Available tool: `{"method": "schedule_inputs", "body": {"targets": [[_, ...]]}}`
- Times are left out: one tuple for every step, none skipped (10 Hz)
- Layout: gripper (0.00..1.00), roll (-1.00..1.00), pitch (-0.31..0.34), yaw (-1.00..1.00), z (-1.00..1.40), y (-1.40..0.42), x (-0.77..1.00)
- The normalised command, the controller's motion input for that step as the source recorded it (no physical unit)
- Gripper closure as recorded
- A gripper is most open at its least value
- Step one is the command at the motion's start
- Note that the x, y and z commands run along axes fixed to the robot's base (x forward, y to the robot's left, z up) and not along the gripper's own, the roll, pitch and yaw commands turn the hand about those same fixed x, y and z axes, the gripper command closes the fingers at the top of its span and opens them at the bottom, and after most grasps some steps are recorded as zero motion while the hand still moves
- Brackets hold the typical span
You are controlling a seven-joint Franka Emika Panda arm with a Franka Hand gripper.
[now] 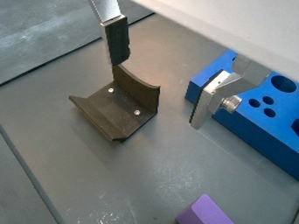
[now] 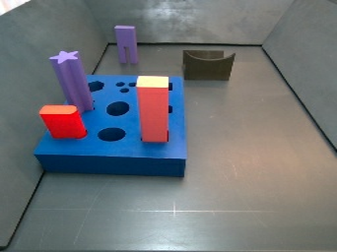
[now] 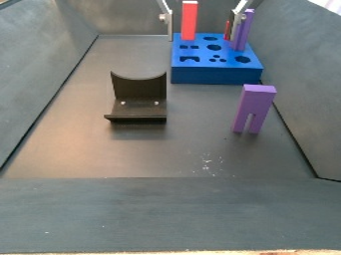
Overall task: Pick up the double-square object. Move to above the board. Insert the double-square object.
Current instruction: Pick up the double-square object.
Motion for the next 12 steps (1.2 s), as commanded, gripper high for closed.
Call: {"method": "schedule_inputs", "body": {"targets": [[0.00,0.03,0.000,0.00,-0.03,0.00,0.00],[0.00,0.04,0.000,-0.05,-0.12,0.05,-0.19],[0.00,0.11,-0.123,-0.20,-0.25,0.19,-0.65],[0.00,0.07,-0.257,-0.26,-0.34,0.31,-0.91],[0.00,0.04,-0.243,-0.31,-0.34,0.35,-0.95],[0.00,0.00,-0.283,-0.27,-0.42,0.31,-0.95],[0.00,0.00,-0.317,-0.24,-0.43,0.27,-0.96],[0.00,-0.15,-0.329,-0.17,-0.24,0.13,-0.97],[0.00,-0.03,-0.186,-0.14,-0.07,0.04,-0.88],[0.00,-0.05,-0.177,-0.12,0.00,0.02,-0.86],[0.00,-0.14,-0.231,-0.02,0.00,0.00,-0.77],[0.00,-0.02,-0.294,0.03,-0.21,0.01,-0.55]]}}
